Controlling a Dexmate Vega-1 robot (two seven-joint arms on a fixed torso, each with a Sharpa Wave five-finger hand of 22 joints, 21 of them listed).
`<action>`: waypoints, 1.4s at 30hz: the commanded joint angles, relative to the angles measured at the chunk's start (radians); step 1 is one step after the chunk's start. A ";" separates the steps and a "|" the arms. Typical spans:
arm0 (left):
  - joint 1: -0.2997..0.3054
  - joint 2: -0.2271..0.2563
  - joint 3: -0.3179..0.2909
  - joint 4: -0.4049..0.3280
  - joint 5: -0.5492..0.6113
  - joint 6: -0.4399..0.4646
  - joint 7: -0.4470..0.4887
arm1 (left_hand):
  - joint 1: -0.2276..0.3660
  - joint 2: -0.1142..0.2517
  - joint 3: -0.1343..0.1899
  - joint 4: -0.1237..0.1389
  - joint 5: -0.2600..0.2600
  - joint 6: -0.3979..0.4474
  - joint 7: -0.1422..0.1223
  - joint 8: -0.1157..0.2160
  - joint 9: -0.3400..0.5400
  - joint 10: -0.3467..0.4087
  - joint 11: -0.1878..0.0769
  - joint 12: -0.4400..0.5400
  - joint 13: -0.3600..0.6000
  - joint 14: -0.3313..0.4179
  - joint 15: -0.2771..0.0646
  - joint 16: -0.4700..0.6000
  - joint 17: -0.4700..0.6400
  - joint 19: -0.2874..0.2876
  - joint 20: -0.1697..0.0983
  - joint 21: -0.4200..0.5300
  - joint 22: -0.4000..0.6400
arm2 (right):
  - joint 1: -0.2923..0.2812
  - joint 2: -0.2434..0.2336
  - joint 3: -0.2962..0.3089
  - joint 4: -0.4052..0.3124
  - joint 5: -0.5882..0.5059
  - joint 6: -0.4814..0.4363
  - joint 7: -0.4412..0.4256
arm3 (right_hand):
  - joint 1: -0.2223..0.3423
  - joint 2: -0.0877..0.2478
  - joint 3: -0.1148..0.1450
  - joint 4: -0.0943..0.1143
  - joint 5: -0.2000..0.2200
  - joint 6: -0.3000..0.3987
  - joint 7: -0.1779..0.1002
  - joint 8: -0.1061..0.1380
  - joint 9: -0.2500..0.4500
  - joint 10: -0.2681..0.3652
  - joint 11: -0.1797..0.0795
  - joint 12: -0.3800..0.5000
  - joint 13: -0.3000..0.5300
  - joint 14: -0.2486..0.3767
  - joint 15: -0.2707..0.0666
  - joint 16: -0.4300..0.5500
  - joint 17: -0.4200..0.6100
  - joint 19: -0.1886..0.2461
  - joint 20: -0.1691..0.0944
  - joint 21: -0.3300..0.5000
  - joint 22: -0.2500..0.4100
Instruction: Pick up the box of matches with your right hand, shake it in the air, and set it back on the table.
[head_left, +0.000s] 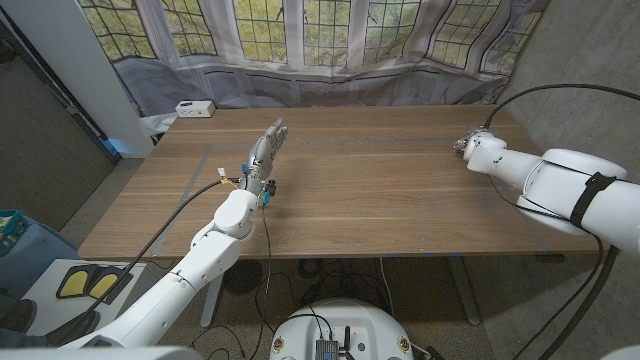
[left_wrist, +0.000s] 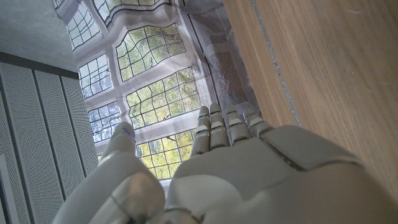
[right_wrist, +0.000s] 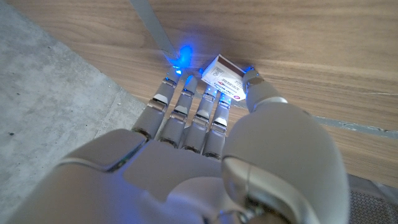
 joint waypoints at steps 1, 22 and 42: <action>0.006 0.002 -0.004 -0.011 0.002 0.004 0.007 | 0.010 0.000 0.008 0.002 -0.001 0.006 -0.008 0.001 0.004 0.000 -0.002 -0.005 0.005 -0.005 0.004 0.003 0.005 -0.003 0.017 0.005 0.003 | -0.013 0.005 -0.015 0.002 -0.024 -0.005 -0.040 | 0.033 0.007 0.014 0.002 0.011 0.068 -0.014 0.023 0.003 0.078 -0.032 0.022 -0.001 0.062 -0.012 0.013 -0.004 0.033 -0.007 0.008 0.005; 0.006 -0.004 0.000 0.002 -0.003 -0.004 0.001 | 0.009 -0.001 0.007 0.003 -0.001 0.013 -0.007 0.002 0.004 0.002 -0.004 -0.005 0.006 -0.005 0.003 0.004 0.006 -0.006 0.019 0.006 0.003 | -0.016 0.058 0.064 0.068 -0.014 -0.056 -0.189 | 0.071 0.022 0.025 0.009 0.008 0.171 -0.019 0.052 0.004 0.184 -0.040 0.041 -0.006 0.161 -0.035 0.029 -0.008 0.090 -0.023 0.016 0.005; -0.005 -0.010 0.007 0.022 -0.011 -0.010 -0.017 | 0.008 -0.001 0.007 0.003 -0.001 0.017 -0.007 0.003 0.004 0.004 -0.001 -0.005 0.006 -0.004 0.002 0.005 0.006 -0.007 0.020 0.007 0.003 | -0.158 -0.123 0.250 -0.401 -0.098 -0.294 -0.209 | 0.072 0.033 0.016 0.015 0.003 0.169 -0.009 0.046 0.004 0.183 -0.024 0.032 -0.007 0.151 -0.032 0.026 0.002 0.089 -0.017 0.011 0.005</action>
